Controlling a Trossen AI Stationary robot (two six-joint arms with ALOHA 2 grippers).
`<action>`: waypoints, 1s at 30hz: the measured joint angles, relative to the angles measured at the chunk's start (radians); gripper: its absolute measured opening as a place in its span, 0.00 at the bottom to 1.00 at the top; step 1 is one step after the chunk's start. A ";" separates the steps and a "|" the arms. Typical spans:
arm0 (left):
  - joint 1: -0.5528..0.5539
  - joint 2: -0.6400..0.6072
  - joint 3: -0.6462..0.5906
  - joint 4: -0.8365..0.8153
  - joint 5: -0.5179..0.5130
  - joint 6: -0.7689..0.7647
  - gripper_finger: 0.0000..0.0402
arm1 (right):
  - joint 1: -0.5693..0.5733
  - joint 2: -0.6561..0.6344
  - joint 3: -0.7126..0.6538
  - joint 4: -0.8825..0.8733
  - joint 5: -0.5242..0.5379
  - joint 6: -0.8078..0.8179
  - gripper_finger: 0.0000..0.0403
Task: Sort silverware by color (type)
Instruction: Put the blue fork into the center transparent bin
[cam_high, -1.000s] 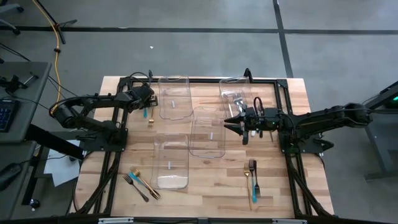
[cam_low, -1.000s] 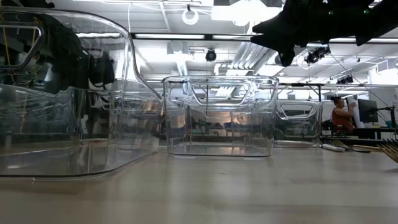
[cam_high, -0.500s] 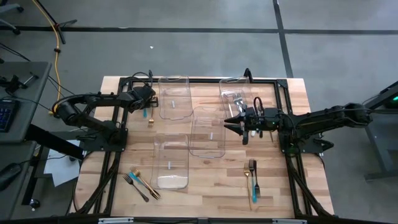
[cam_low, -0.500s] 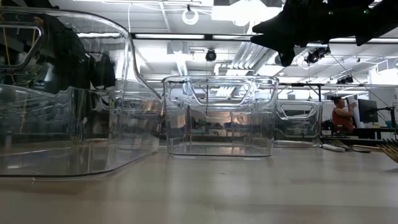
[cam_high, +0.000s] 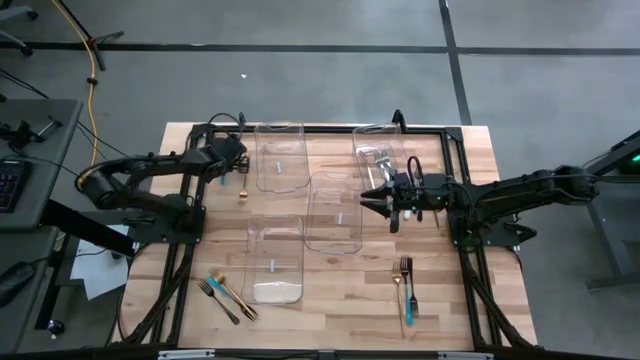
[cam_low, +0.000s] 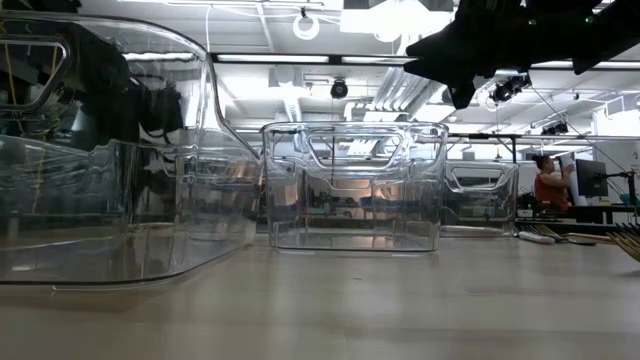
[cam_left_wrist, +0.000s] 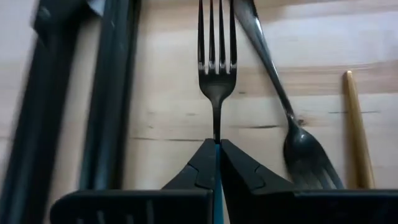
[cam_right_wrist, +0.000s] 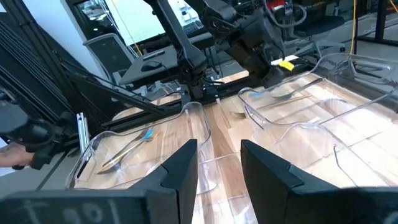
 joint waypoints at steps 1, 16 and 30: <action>-0.007 -0.019 0.000 -0.005 -0.013 0.023 0.01 | 0.000 0.000 0.000 -0.005 0.000 0.009 0.29; -0.263 -0.357 -0.066 -0.002 -0.063 0.004 0.00 | 0.000 0.000 0.000 -0.021 0.000 -0.017 0.29; -0.542 -0.586 -0.064 0.448 -0.049 0.313 0.00 | 0.000 0.000 0.000 0.004 0.040 -0.016 0.29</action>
